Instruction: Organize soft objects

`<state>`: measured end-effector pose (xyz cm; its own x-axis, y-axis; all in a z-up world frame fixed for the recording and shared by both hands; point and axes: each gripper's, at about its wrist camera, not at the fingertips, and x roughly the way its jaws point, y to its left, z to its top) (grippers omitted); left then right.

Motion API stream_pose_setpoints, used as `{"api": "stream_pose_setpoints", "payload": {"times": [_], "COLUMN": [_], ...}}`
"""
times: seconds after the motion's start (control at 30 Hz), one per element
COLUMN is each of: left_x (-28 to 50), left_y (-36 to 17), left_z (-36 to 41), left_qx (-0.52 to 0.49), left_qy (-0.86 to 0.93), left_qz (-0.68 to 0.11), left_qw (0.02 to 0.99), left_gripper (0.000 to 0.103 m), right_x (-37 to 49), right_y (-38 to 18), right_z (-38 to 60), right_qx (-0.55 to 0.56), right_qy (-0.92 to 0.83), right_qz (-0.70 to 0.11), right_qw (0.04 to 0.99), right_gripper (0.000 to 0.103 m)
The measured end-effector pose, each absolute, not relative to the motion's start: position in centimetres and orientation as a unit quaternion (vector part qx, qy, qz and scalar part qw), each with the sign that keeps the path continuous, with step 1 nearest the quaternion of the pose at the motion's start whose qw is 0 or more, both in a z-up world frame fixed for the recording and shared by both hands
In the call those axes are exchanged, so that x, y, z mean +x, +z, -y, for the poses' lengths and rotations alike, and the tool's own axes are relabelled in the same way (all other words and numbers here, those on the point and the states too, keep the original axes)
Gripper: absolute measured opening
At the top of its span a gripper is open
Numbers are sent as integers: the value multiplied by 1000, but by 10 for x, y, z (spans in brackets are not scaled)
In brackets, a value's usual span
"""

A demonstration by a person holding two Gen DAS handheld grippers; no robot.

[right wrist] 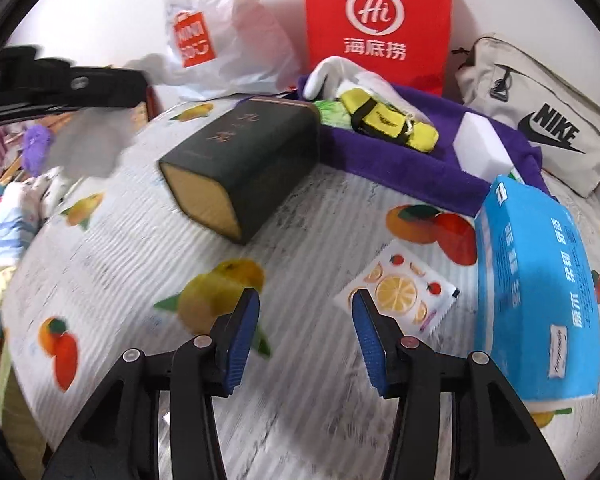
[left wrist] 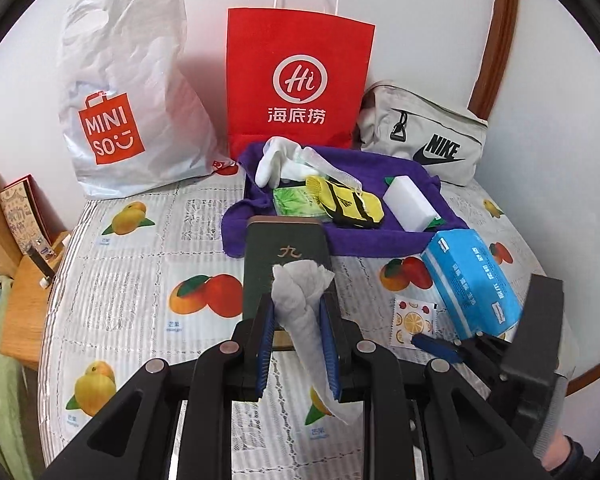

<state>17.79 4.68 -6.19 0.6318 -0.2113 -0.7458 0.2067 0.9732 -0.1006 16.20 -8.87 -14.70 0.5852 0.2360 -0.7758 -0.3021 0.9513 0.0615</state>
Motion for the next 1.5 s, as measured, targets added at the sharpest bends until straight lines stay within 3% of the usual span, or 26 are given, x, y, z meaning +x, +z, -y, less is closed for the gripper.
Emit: {"api": "stream_pose_setpoints", "payload": {"times": [0.43,0.53,0.57,0.6,0.77,1.07,1.13,1.17,1.2,1.27,1.5], "left_x": [187,188,189,189,190,189,188,188,188,187,189], "left_y": [-69,-73,-74,-76,-82,-85,-84,-84,-83,-82,-78], "left_z": [-48,-51,-52,-54,-63,-70,-70,-69,-69,-67,-68], "left_qx": [-7,-10,-11,-12,-17,-29,-31,-31,-31,-28,-23], "left_qy": [-137,-135,-133,-132,-122,-115,-117,-118,-120,-122,-129], "left_qz": [-411,-414,-416,-418,-424,-429,-427,-426,-426,-425,-420], "left_qw": [901,900,900,899,897,896,896,896,896,897,898], "left_gripper": [21,21,21,21,21,21,21,21,21,21,22], "right_x": [184,185,185,186,187,154,151,151,153,160,181], "right_y": [-165,-166,-166,-166,-166,-161,-158,-156,-155,-153,-159], "right_z": [97,98,100,102,100,82,79,79,80,85,88], "right_qx": [-20,-21,-17,-11,-13,-22,-47,-57,-59,-44,-56], "right_qy": [83,71,70,72,84,147,134,120,114,99,41], "right_qz": [-442,-439,-439,-440,-441,-463,-451,-441,-438,-432,-428], "right_qw": [893,895,896,895,893,874,881,888,890,895,901], "right_gripper": [49,33,15,11,1,0,2,14,31,49,49]}}
